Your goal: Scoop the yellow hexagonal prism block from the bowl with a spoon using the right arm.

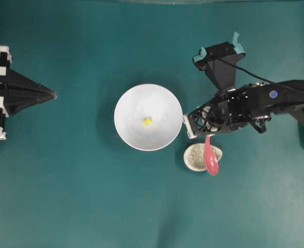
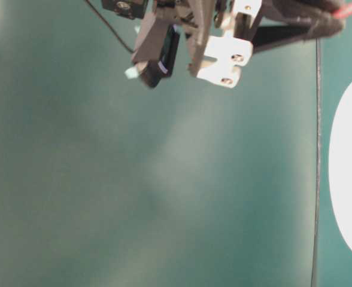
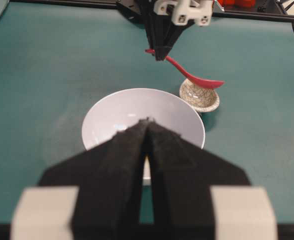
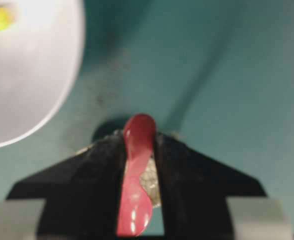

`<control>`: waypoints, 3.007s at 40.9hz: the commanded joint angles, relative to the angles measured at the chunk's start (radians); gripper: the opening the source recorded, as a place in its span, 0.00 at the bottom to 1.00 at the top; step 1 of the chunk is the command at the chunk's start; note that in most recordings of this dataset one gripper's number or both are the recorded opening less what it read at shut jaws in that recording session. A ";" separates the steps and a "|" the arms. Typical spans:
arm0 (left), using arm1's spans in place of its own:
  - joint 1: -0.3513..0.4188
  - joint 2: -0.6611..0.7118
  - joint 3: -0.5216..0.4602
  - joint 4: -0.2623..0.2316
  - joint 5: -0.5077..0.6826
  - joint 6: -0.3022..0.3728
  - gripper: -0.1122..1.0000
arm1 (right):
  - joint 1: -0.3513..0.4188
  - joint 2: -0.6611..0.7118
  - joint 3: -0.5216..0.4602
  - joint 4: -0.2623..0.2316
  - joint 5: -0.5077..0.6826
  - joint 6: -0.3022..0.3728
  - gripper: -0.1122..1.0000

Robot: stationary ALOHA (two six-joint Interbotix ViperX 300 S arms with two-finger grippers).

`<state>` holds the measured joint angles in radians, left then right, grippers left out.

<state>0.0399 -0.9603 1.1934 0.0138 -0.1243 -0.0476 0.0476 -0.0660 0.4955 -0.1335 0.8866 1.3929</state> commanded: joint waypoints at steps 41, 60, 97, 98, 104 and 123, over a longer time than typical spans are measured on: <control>0.003 -0.061 -0.020 -0.002 0.003 -0.081 0.09 | -0.005 -0.025 -0.006 -0.040 0.169 0.457 0.32; 0.003 -0.057 -0.020 -0.002 0.011 -0.086 0.09 | -0.003 -0.025 -0.006 -0.040 0.158 0.479 0.31; 0.003 -0.061 -0.020 -0.002 0.023 -0.086 0.09 | 0.009 -0.026 -0.003 -0.189 0.064 0.388 0.56; 0.002 -0.061 -0.020 -0.003 0.023 -0.086 0.09 | 0.012 -0.025 -0.003 -0.199 0.052 0.376 0.56; 0.003 -0.061 -0.020 -0.002 0.025 -0.086 0.09 | 0.015 -0.025 -0.003 -0.279 -0.074 0.216 0.56; 0.003 -0.046 -0.017 -0.003 0.025 -0.086 0.09 | 0.077 -0.026 0.015 -0.310 -0.221 -0.868 0.57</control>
<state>0.0399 -1.0170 1.1934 0.0123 -0.0951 -0.1319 0.0982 -0.0660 0.5154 -0.4510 0.6703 0.6688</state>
